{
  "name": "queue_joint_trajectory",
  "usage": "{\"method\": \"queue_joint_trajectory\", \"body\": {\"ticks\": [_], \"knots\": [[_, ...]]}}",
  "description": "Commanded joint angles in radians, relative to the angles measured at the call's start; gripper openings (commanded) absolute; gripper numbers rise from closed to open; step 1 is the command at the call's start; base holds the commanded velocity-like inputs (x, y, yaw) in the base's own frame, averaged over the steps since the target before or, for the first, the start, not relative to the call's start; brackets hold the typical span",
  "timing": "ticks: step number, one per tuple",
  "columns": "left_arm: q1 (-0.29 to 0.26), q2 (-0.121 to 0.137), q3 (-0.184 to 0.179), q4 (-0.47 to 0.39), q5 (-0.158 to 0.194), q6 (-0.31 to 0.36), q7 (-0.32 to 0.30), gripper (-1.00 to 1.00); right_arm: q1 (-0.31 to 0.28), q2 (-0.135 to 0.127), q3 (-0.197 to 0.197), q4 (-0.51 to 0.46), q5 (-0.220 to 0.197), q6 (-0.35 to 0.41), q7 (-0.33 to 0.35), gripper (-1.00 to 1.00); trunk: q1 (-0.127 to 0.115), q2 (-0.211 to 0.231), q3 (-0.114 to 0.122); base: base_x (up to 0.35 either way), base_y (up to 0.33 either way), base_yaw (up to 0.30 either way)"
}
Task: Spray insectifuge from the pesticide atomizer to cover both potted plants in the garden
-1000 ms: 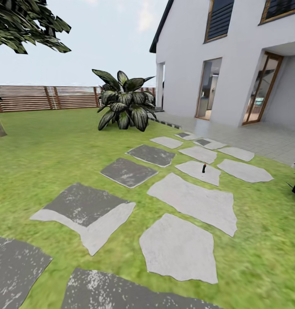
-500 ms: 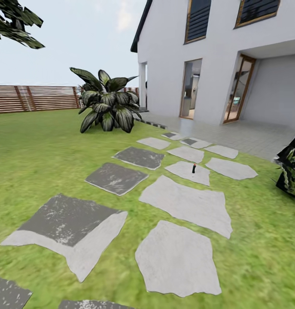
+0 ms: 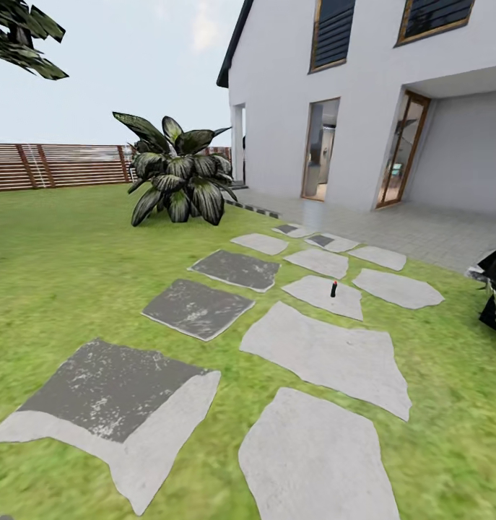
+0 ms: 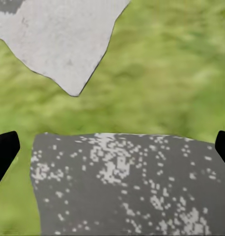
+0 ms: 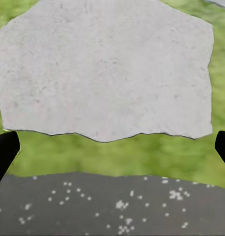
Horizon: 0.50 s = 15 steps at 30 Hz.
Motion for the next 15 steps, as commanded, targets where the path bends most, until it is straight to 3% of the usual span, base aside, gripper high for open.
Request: {"method": "queue_joint_trajectory", "body": {"ticks": [1, 9, 15], "knots": [[-0.001, 0.000, -0.001, 0.001, -0.001, -0.003, 0.003, 1.00, 0.000, 0.000, 0.000, 0.000, 0.000, -0.003, 0.001, 1.00, 0.000, 0.000, -0.001, 0.295, 0.193, 0.000], [-0.001, 0.000, -0.001, 0.001, -0.001, -0.003, 0.003, 1.00, 0.000, 0.000, 0.000, 0.001, 0.000, -0.003, 0.001, 1.00, 0.000, 0.000, -0.001, 0.295, 0.192, -0.003], [-0.001, 0.000, -0.001, 0.001, -0.001, -0.003, 0.003, 1.00, 0.000, 0.000, 0.000, 0.001, 0.000, -0.003, 0.001, 1.00, 0.000, 0.000, -0.001, 0.295, 0.192, -0.161]]}}
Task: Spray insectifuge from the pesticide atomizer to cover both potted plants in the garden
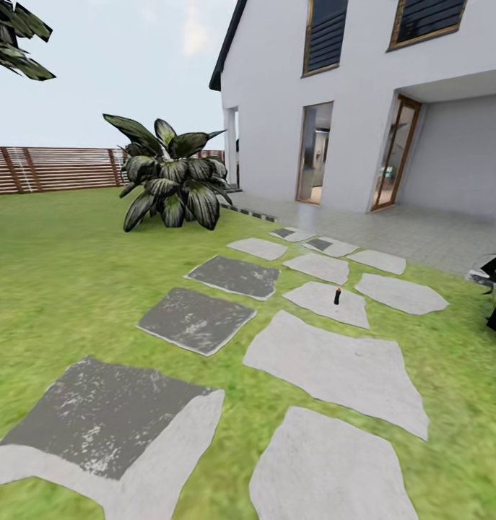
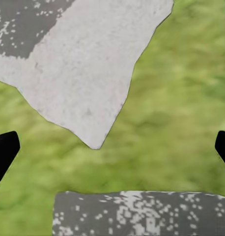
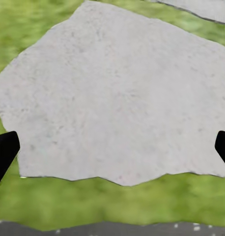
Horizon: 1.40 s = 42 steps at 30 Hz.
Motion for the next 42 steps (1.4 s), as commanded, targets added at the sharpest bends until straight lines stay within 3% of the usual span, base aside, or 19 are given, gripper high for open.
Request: {"method": "queue_joint_trajectory", "body": {"ticks": [1, 42], "knots": [[0.000, 0.000, -0.001, 0.001, -0.001, -0.003, 0.003, 1.00, -0.001, 0.000, 0.000, 0.000, 0.000, -0.003, 0.001, 1.00, 0.000, 0.000, -0.001, 0.295, 0.191, -0.262], [0.000, 0.002, 0.002, 0.001, 0.000, -0.003, 0.003, 1.00, -0.001, 0.004, 0.000, 0.001, 0.000, -0.002, 0.001, 1.00, 0.000, 0.000, -0.001, 0.329, 0.088, -0.299]]}}
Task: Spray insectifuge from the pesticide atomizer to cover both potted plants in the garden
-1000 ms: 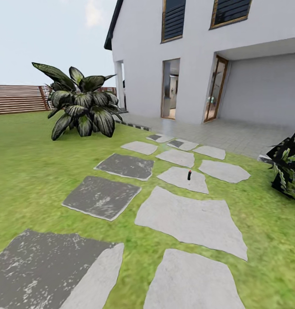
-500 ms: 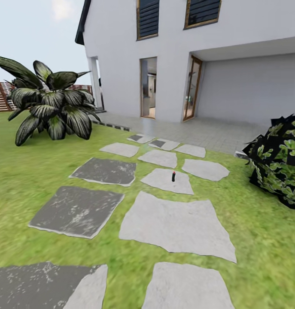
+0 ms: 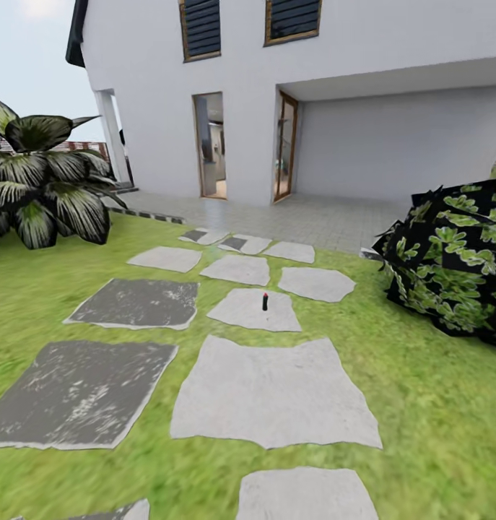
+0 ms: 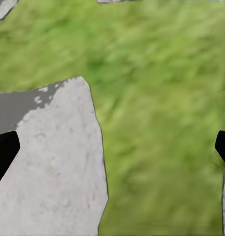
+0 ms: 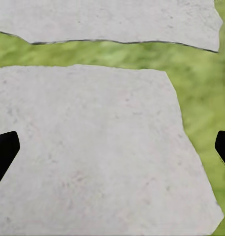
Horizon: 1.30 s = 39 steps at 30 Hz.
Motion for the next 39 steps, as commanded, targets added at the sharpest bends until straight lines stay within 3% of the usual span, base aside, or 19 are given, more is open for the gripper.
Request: {"method": "queue_joint_trajectory", "body": {"ticks": [1, 10, 39], "knots": [[0.000, 0.000, 0.000, 0.000, -0.001, -0.003, 0.003, 1.00, -0.001, 0.000, 0.000, 0.001, 0.001, -0.003, 0.001, 1.00, 0.000, 0.000, -0.001, 0.336, 0.072, -0.300], [0.000, 0.000, -0.001, 0.000, -0.001, -0.003, 0.003, 1.00, -0.001, 0.000, 0.000, -0.001, 0.000, -0.004, 0.000, 1.00, 0.000, 0.000, -0.001, 0.336, 0.072, -0.256], [0.000, 0.000, -0.003, 0.000, -0.002, -0.003, 0.003, 1.00, -0.001, 0.002, 0.000, 0.001, 0.000, -0.003, 0.002, 1.00, 0.000, 0.000, -0.001, 0.336, 0.013, -0.005]]}}
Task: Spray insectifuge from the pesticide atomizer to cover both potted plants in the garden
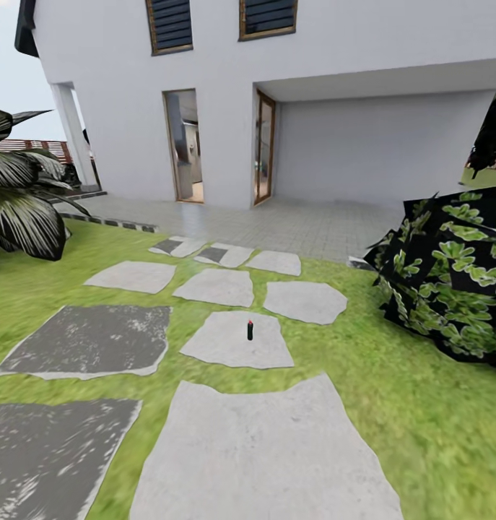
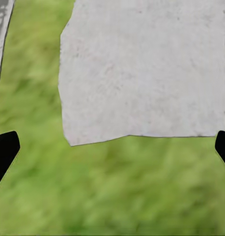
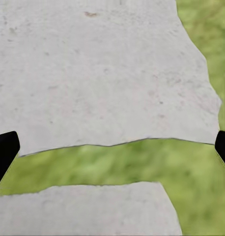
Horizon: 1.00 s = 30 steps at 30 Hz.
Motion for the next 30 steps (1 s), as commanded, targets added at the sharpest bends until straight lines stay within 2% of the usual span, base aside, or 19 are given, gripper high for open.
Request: {"method": "queue_joint_trajectory", "body": {"ticks": [1, 30], "knots": [[-0.001, 0.000, -0.001, 0.001, -0.001, -0.003, 0.003, 1.00, -0.001, 0.000, 0.000, 0.001, 0.000, -0.003, 0.001, 1.00, 0.000, 0.000, -0.001, 0.336, -0.042, 0.000], [-0.001, -0.001, -0.001, 0.001, -0.001, -0.003, 0.003, 1.00, -0.001, 0.000, 0.000, 0.001, -0.001, -0.003, 0.002, 1.00, 0.000, 0.000, -0.001, 0.296, -0.141, 0.000]]}}
